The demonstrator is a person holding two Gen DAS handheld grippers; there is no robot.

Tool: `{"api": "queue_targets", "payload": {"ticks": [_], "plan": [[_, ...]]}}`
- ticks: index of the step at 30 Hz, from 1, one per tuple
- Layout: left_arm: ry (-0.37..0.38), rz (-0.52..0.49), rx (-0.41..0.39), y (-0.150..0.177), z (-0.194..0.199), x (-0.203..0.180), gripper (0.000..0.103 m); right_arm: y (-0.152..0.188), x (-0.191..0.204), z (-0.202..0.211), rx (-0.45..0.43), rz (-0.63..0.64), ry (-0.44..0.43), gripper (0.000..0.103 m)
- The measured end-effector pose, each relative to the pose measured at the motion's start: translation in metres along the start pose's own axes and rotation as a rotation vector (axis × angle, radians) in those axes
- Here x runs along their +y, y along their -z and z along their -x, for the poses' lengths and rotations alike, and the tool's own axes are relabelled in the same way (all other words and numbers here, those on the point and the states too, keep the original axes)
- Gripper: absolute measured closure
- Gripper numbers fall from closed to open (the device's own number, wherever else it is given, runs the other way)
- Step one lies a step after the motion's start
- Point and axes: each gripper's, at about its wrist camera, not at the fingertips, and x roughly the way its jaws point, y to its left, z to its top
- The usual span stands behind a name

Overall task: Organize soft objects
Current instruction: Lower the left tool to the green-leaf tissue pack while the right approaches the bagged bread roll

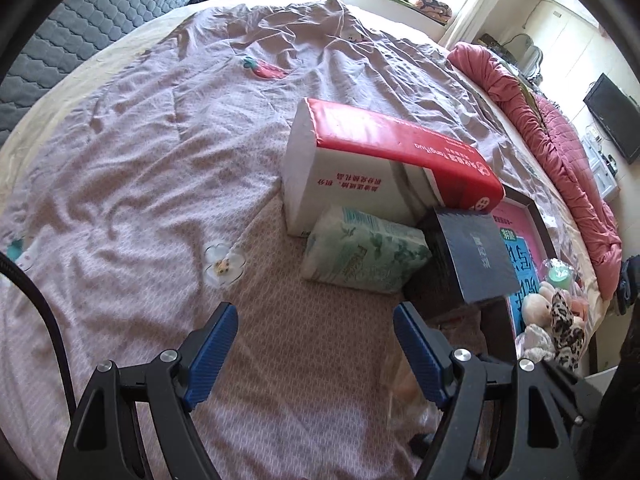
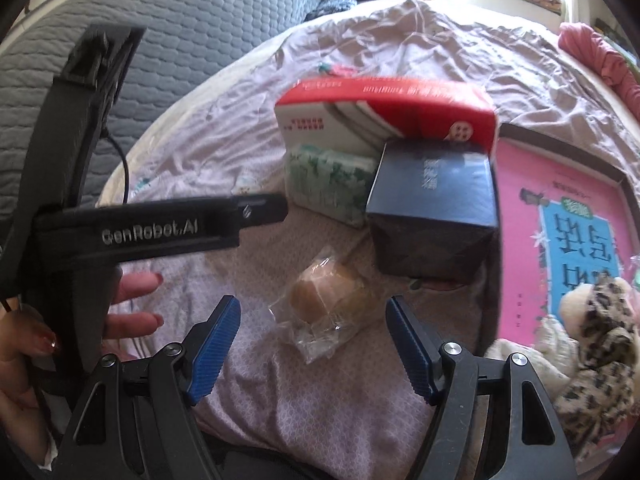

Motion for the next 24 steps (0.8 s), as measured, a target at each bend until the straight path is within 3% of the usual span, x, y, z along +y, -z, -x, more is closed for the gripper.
{"api": "queue_targets", "payload": {"ticks": [8,24], "plan": [[0.099,0.074,-0.005,-0.015,-0.015,0.010,0.023,-0.001,0.005,-0.022,0.027,0.046,0.028,0.027],[0.185,0.239,0.050,-0.034,-0.046,0.020,0.023,-0.004,0.004,-0.042,0.064,0.084,0.088,0.026]]}}
